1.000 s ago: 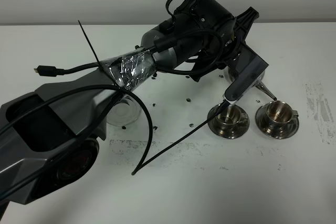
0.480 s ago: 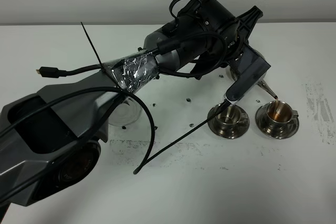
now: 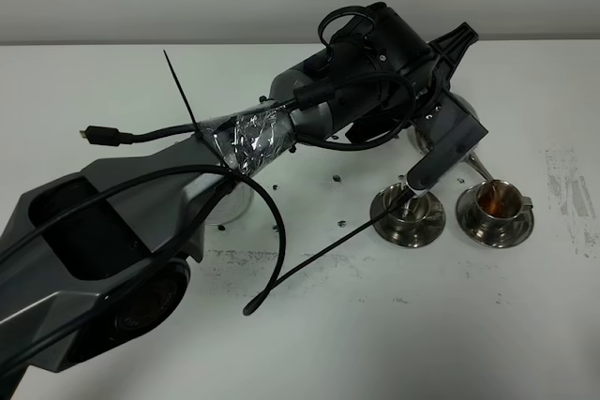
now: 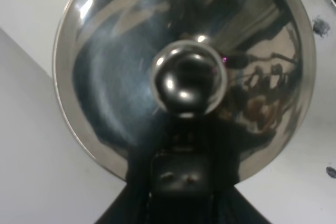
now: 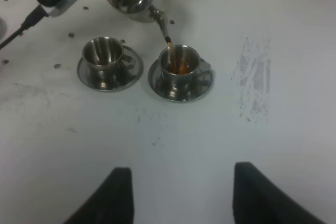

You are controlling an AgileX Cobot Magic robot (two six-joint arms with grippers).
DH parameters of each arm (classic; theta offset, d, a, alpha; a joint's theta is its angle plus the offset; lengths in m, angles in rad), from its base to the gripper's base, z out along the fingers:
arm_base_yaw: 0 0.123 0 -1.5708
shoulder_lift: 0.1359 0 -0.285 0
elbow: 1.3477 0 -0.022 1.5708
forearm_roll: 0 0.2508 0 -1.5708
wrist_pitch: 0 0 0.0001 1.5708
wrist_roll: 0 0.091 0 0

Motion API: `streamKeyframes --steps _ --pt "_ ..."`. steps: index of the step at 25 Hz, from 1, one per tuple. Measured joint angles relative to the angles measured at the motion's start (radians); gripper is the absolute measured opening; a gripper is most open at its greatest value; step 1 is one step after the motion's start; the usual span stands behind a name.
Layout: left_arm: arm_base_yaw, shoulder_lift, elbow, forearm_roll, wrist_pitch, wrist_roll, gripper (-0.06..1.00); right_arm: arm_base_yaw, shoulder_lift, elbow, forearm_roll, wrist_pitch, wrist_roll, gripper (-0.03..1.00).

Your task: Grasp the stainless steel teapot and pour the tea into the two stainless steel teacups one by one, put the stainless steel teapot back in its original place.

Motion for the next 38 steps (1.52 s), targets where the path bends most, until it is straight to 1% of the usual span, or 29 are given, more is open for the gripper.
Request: streamKeyframes --steps 13,20,24,31,38 --pt "-0.012 0.01 0.0 0.035 -0.005 -0.006 0.2 0.0 0.0 0.0 0.0 0.0 0.0 0.42" --pt "-0.024 0.01 0.0 0.08 -0.005 -0.015 0.2 0.0 0.0 0.0 0.0 0.0 0.0 0.42" --pt "-0.028 0.01 0.0 0.087 -0.005 -0.014 0.2 0.0 0.0 0.0 0.0 0.0 0.0 0.42" --pt "-0.038 0.01 0.0 0.124 -0.013 -0.015 0.2 0.0 0.0 0.0 0.0 0.0 0.0 0.42" --pt "-0.04 0.01 0.0 0.133 -0.026 -0.015 0.2 0.0 0.0 0.0 0.0 0.0 0.0 0.42"
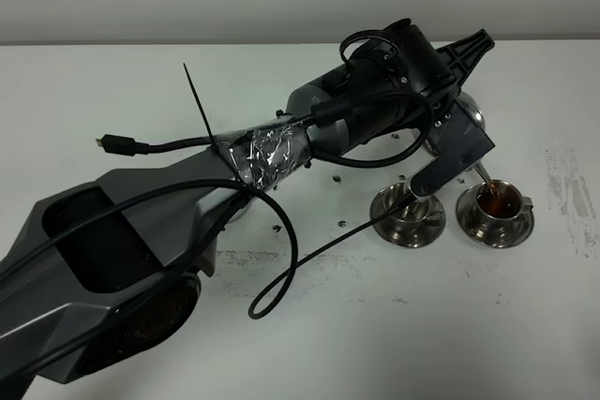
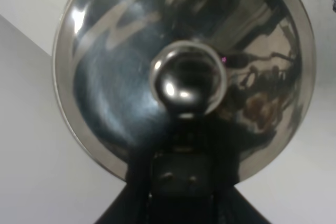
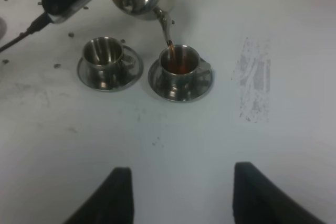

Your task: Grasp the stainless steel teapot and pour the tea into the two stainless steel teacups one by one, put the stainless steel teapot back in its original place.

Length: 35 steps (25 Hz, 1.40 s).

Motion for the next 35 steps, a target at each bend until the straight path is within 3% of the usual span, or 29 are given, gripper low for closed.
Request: streamKeyframes --steps 35 --pt "-0.008 0.0 0.0 0.028 -0.007 0.0 0.2 0.0 0.0 0.0 0.0 0.0 0.0 0.42"
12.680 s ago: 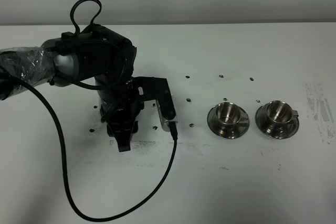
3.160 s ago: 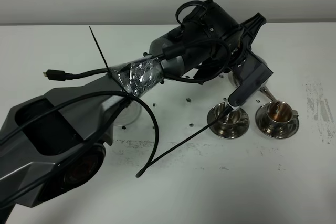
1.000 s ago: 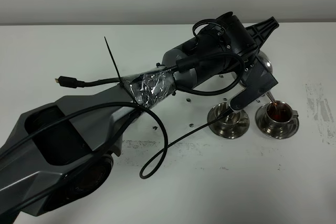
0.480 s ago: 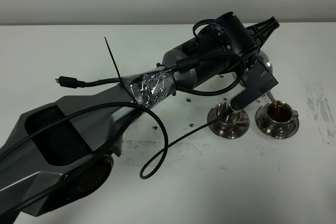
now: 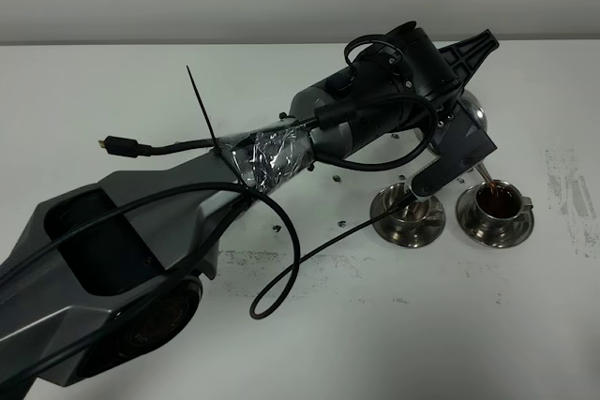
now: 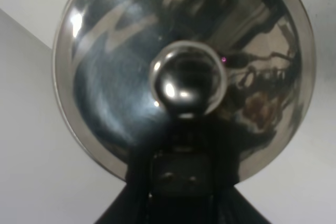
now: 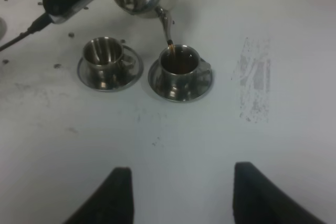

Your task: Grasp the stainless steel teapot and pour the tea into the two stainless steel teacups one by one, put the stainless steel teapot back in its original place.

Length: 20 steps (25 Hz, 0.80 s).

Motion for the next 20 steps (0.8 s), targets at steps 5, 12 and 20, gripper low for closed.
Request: streamKeyframes --steps 5,12,20 --pt "0.0 0.0 0.0 -0.013 0.0 -0.012 0.2 0.0 0.0 0.0 0.0 0.0 0.0 0.42" --pt "0.015 0.0 0.0 -0.052 0.0 -0.041 0.2 0.0 0.0 0.0 0.0 0.0 0.0 0.42" --pt "0.056 0.0 0.0 -0.131 0.008 -0.061 0.2 0.0 0.0 0.0 0.0 0.0 0.0 0.42"
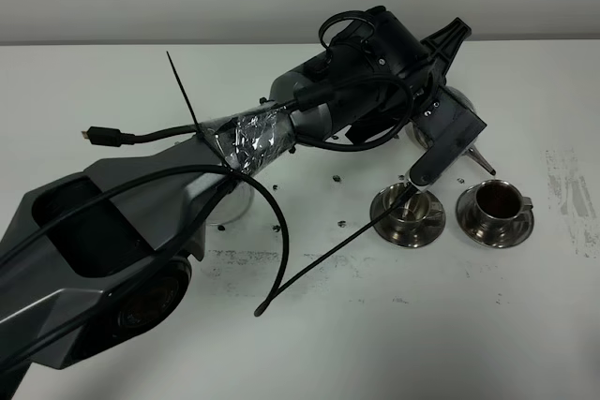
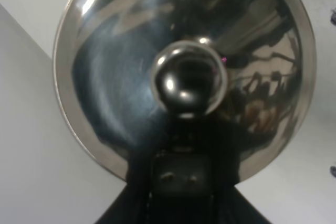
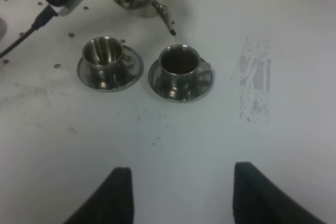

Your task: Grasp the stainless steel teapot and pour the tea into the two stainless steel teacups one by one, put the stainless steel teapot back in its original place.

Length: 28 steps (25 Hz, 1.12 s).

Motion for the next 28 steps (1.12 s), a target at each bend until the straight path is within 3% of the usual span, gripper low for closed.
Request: streamKeyframes --steps 11,18,28 --pt "0.025 -0.032 0.026 -0.165 0.026 -0.001 0.2 0.0 0.0 0.0 0.0 0.0 0.0 0.42" --pt "0.026 -0.286 0.311 -0.222 -0.006 -0.029 0.2 0.0 0.0 0.0 0.0 0.0 0.0 0.42" --pt "-0.025 -0.563 0.704 -0.449 -0.019 -0.181 0.2 0.0 0.0 0.0 0.0 0.0 0.0 0.42"
